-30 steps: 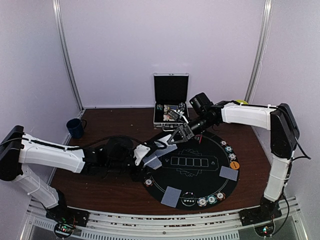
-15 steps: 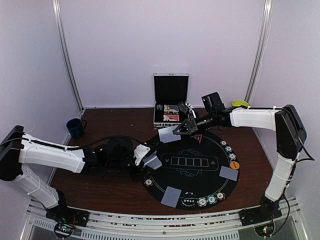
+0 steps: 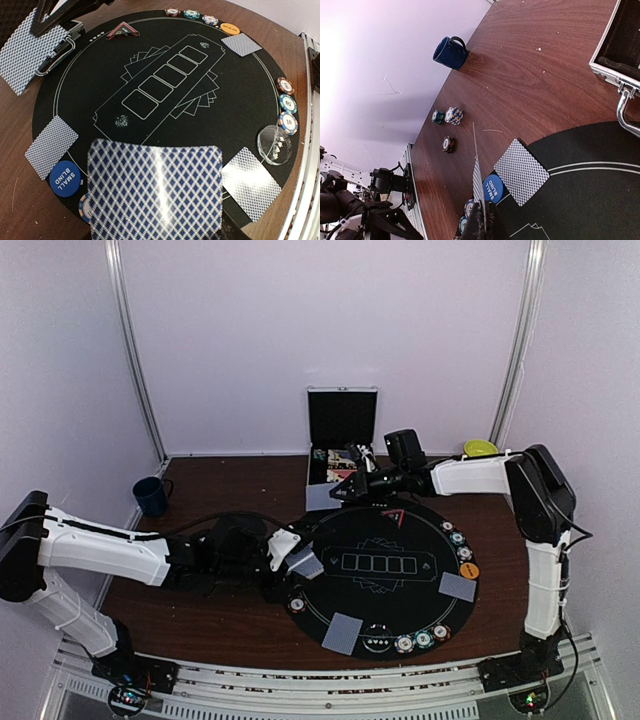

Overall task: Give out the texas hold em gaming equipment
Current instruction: Distribute the poker card in the small blind area.

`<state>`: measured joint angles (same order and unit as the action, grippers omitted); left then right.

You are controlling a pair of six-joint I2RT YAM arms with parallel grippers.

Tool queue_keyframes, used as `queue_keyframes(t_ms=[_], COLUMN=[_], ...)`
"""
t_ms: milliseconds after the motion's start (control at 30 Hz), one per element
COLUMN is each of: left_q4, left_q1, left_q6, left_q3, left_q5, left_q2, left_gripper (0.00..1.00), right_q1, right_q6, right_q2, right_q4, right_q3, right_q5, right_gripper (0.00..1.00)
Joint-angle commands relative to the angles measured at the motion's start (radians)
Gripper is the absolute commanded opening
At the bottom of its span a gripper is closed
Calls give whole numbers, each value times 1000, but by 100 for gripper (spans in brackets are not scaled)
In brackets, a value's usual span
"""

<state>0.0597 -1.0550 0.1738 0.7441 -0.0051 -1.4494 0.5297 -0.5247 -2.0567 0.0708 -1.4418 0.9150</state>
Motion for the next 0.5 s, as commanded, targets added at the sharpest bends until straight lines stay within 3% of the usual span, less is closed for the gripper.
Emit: queue_keyframes(t_ms=[0, 467], left_q4=[54, 53], left_q1=[-3, -3], left_q6=[5, 9], left_q3=[20, 19], left_q5=[1, -4], left_q2=[-9, -3], left_gripper=[53, 53], right_q1=[37, 101], right_q6=[-18, -51], right_q2=[-67, -256], right_q4=[24, -16], right_q3=[-108, -249], right_q5=[-53, -46], right_gripper=[0, 0])
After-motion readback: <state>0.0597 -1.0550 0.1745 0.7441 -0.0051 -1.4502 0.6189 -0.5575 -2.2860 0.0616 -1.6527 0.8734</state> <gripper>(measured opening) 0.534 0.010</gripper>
